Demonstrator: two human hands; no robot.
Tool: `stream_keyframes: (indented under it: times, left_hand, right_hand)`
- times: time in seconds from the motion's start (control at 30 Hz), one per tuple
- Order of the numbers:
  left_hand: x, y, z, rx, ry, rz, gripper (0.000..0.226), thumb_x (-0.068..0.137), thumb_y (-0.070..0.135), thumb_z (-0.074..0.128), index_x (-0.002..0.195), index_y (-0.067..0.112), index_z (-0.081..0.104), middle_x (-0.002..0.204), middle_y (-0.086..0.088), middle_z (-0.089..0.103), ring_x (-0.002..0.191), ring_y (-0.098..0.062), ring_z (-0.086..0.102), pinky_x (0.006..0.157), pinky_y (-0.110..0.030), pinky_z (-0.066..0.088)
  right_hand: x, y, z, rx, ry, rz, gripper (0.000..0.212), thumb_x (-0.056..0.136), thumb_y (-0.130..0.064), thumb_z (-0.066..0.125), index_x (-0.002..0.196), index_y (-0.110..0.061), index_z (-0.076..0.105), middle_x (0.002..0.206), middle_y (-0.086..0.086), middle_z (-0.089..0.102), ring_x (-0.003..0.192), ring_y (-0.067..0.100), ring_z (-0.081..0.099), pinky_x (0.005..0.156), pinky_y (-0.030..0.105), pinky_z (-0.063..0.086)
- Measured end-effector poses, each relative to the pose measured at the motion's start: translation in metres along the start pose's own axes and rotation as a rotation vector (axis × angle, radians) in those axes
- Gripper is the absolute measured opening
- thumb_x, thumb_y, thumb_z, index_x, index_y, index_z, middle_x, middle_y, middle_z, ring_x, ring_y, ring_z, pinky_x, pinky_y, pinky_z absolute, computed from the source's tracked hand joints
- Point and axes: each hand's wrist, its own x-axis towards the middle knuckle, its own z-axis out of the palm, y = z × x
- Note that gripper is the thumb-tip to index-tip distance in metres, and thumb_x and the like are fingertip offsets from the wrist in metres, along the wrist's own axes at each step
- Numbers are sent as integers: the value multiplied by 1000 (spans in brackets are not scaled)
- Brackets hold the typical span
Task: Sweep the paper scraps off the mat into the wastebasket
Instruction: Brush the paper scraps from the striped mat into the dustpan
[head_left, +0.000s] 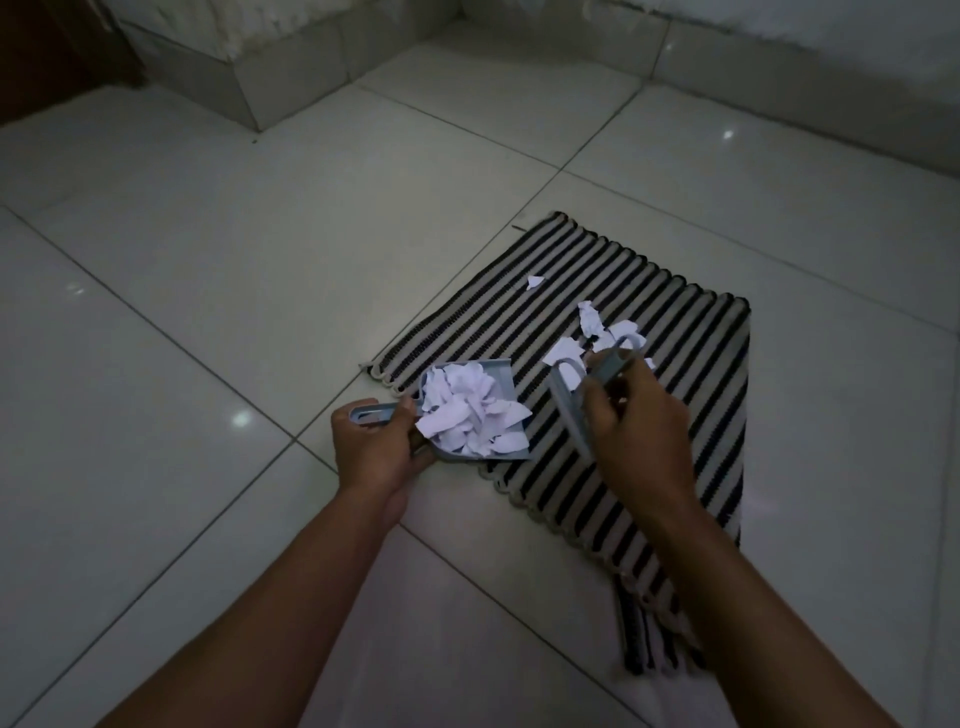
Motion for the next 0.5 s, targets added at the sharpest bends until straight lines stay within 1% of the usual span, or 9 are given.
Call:
stream_keyframes:
  times: [0.07, 0.17, 0.2, 0.23, 0.3, 0.33, 0.37, 0.43, 0.5]
  left_hand:
    - [-1, -4, 0, -32, 4, -17, 47, 93, 7, 73, 132, 4, 47, 114, -26, 66, 91, -32, 70, 68, -52, 63]
    - [0, -8, 0, -58, 11, -29, 41, 93, 6, 72, 128, 8, 49, 109, -23, 65, 89, -31, 70, 65, -49, 63]
    - [1, -9, -1, -64, 0, -31, 38, 93, 6, 72, 124, 9, 51, 108, -24, 64, 89, -32, 70, 64, -50, 63]
    - [3, -8, -1, -66, -10, -30, 36, 92, 6, 74, 120, 11, 52, 107, -25, 64, 89, -33, 70, 65, -51, 63]
    - [7, -5, -3, -66, -14, -23, 36, 91, 6, 75, 120, 11, 53, 105, -25, 64, 88, -34, 71, 67, -53, 63]
    - [8, -4, -2, -69, -11, -22, 38, 91, 7, 75, 122, 7, 54, 106, -27, 65, 89, -34, 71, 68, -55, 63]
    - [9, -3, -1, -75, -7, -21, 42, 90, 6, 75, 126, 2, 53, 108, -29, 65, 89, -35, 71, 69, -57, 62]
    - [10, -3, 5, -83, 5, -9, 48, 91, 6, 74, 132, -3, 50, 113, -32, 65, 88, -34, 71, 69, -56, 62]
    - [10, -2, 12, -88, 20, 0, 46, 92, 4, 72, 131, -2, 50, 118, -33, 65, 86, -31, 72, 66, -52, 63]
  right_hand:
    - [-3, -4, 11, -41, -28, -26, 22, 100, -27, 49, 121, -22, 54, 78, -10, 59, 57, 3, 57, 48, 16, 49]
    - [-11, -17, 34, -16, -95, -116, 9, 100, -26, 50, 103, -21, 57, 76, -2, 65, 58, 9, 61, 47, 26, 52]
    - [-10, -22, 34, 3, -86, -127, 7, 100, -25, 50, 101, -21, 57, 77, -1, 65, 57, 10, 62, 45, 26, 52]
    - [-6, -24, 30, 14, -69, -122, 8, 100, -24, 50, 105, -22, 56, 78, -3, 65, 55, 9, 60, 43, 21, 50]
    - [9, -20, 11, -1, -19, -63, 19, 100, -26, 50, 119, -26, 53, 84, -13, 59, 55, 0, 56, 43, 10, 45]
    - [18, -13, 0, -32, 10, -35, 22, 100, -26, 50, 121, -27, 52, 88, -14, 58, 59, -3, 53, 44, 7, 43]
    - [28, -6, -10, -71, 43, -23, 23, 100, -26, 51, 123, -24, 54, 91, -11, 61, 62, -6, 52, 46, 4, 41]
    - [41, 5, -16, -132, 53, -28, 27, 101, -29, 50, 124, -16, 56, 92, 0, 66, 62, -7, 50, 48, 3, 40]
    - [40, 4, -3, -161, -43, -56, 26, 101, -33, 47, 122, -18, 55, 85, -1, 65, 60, -3, 52, 46, 9, 40]
